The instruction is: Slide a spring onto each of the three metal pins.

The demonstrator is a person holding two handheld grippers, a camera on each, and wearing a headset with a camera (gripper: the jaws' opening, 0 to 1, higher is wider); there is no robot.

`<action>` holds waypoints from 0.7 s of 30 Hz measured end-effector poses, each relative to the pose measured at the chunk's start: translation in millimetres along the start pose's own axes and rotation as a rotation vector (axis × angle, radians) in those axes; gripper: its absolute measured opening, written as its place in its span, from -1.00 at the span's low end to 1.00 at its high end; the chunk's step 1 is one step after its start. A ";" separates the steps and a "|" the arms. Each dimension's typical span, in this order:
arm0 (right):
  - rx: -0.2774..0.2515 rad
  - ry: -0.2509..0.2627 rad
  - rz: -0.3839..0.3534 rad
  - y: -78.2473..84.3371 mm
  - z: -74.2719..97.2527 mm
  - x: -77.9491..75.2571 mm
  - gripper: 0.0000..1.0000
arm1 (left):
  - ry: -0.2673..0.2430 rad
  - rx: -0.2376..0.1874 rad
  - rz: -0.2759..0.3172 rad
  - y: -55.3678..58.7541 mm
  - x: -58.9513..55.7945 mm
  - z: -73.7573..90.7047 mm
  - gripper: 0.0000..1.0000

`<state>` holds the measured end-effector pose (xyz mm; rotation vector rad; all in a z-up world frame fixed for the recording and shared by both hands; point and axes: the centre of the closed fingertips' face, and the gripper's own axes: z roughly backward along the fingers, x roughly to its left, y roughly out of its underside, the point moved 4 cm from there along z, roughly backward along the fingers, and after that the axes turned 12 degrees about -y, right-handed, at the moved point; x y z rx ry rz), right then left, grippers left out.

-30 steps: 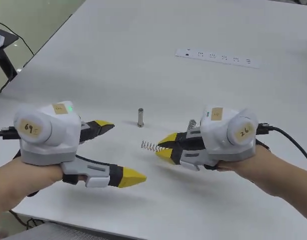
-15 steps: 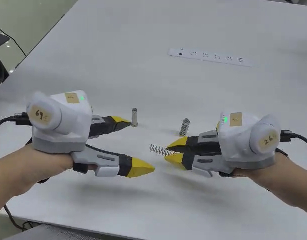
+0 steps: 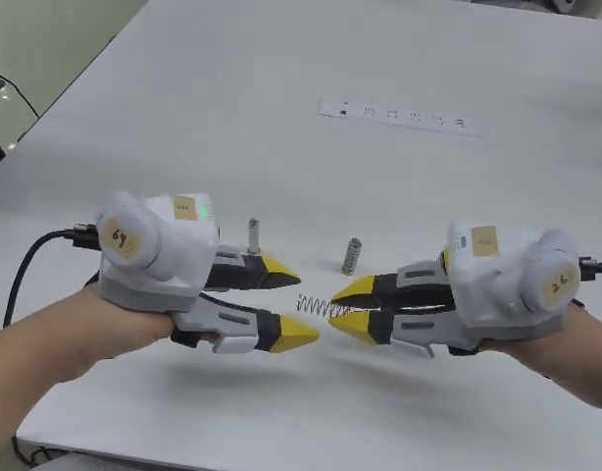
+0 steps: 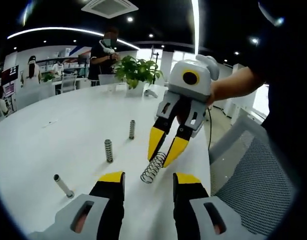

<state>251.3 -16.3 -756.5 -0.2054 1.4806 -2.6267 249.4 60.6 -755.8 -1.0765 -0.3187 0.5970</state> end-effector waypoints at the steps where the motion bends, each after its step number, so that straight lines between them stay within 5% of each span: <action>1: 0.002 -0.005 0.002 0.2 0.3 0.4 -0.84 | 0.005 -0.002 -0.003 -0.9 -0.8 -0.6 -0.40; 15: -0.002 -0.052 0.015 -3.8 6.0 6.1 -0.84 | 0.066 -0.008 -0.044 -4.3 -11.4 -5.4 -0.87; 21: -0.016 -0.053 -0.005 -1.3 6.8 7.0 -0.85 | 0.073 -0.013 -0.084 -4.6 -14.1 -4.6 -0.92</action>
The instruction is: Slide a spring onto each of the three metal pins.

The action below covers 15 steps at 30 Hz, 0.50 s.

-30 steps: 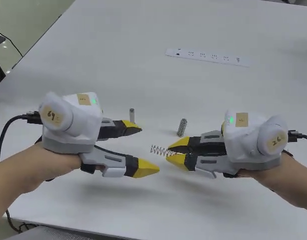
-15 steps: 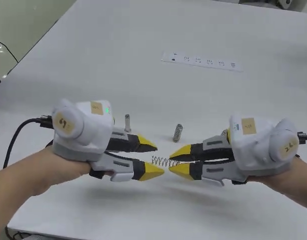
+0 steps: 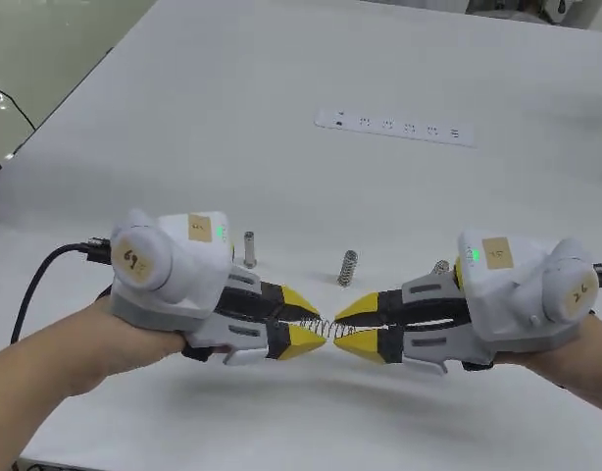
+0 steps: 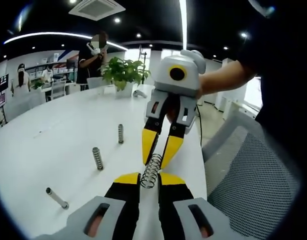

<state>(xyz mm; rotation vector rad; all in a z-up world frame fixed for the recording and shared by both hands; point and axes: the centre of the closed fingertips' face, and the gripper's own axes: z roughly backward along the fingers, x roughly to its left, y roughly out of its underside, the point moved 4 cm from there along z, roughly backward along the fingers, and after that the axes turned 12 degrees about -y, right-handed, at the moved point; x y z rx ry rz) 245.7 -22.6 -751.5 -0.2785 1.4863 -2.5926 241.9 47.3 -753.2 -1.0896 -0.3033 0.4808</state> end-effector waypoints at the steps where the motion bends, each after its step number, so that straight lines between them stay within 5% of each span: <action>1: 0.005 0.002 0.001 2.7 0.4 -1.0 -0.85 | 0.007 0.005 -0.013 1.0 -1.1 0.5 -0.94; 15: 0.001 0.012 -0.066 10.3 5.0 0.5 -0.79 | 0.022 -0.001 -0.019 -1.2 -5.8 0.3 -0.96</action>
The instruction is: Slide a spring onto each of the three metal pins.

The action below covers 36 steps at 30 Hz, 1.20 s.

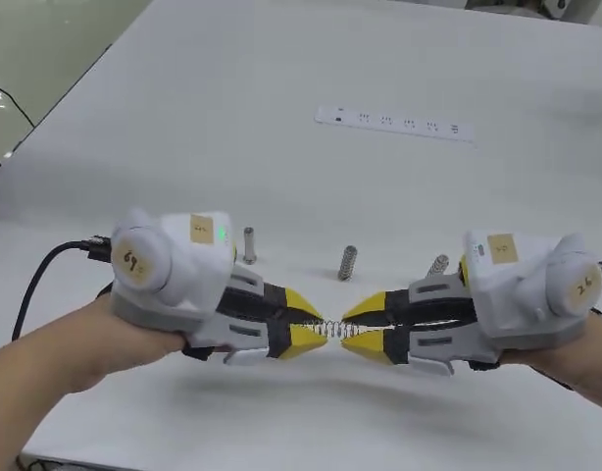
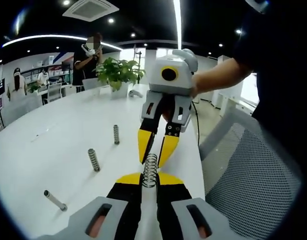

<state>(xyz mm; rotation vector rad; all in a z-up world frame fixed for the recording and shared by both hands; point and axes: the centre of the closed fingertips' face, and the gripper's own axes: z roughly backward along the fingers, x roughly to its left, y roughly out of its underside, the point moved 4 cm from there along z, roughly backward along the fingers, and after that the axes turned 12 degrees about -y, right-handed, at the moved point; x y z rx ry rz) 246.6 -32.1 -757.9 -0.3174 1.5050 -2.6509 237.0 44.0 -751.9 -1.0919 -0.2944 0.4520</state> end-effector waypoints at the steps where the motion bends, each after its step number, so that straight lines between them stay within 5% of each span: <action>1: -0.002 0.002 -0.005 1.5 0.8 0.3 -0.79 | 0.000 -0.002 0.008 -0.3 0.4 0.7 -0.96; 20: -0.038 0.014 -0.032 -1.9 4.6 1.0 -0.86 | 0.002 0.009 0.030 1.8 0.4 0.6 -0.96; 36: -0.128 -0.003 0.062 -46.5 1.2 9.8 -0.83 | 0.002 0.024 0.008 3.2 -2.8 -3.1 -0.96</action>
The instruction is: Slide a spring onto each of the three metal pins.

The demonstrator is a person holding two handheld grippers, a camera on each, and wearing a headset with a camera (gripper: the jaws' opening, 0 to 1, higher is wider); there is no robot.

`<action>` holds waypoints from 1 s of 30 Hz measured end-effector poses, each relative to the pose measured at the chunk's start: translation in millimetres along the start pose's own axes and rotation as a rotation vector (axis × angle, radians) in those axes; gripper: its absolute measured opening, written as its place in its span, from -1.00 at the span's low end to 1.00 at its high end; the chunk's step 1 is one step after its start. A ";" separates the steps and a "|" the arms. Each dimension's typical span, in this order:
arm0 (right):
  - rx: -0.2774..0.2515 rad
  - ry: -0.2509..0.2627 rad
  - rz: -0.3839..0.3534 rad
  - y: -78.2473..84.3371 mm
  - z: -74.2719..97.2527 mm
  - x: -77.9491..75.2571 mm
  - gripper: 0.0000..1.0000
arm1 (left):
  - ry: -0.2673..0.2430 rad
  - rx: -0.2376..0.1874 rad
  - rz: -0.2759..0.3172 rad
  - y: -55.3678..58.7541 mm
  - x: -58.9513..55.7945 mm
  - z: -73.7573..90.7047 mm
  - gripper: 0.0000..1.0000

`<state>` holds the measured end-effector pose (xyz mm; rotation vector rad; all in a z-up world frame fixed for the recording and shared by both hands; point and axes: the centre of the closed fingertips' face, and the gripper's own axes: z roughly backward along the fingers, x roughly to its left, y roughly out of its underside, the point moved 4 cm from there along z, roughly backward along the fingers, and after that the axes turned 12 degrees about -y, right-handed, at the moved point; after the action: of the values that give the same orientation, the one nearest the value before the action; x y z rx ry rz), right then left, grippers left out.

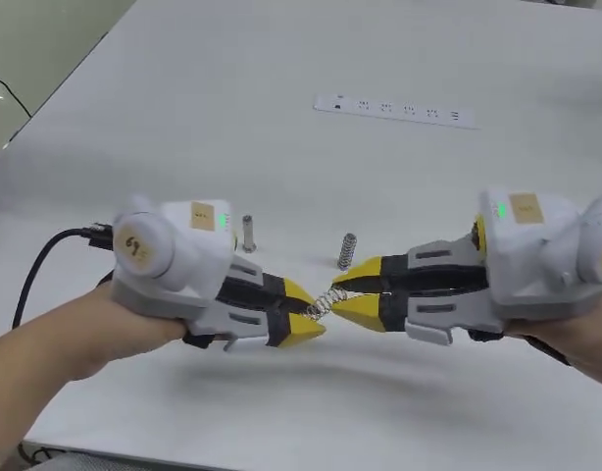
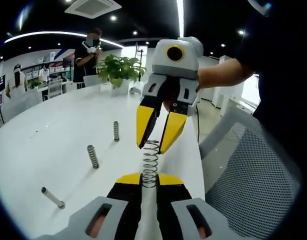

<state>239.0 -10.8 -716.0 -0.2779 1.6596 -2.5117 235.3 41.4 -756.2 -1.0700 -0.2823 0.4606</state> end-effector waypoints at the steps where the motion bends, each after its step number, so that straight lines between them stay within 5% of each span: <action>1: -0.004 0.000 0.003 -1.3 -0.8 0.2 -0.83 | 0.002 -0.001 0.000 -0.3 -0.3 0.0 -0.96; 13: -0.016 -0.004 0.036 -12.6 -10.7 1.4 -0.83 | 0.004 -0.012 -0.019 -5.6 -0.9 -0.9 -0.96; 30: -0.057 0.031 0.068 -17.7 -4.9 -0.9 -0.85 | -0.018 -0.040 0.078 -10.8 3.4 3.0 -0.95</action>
<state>238.8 0.8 -701.8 -0.1846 1.7234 -2.4351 239.3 41.1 -745.2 -1.1196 -0.2672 0.5364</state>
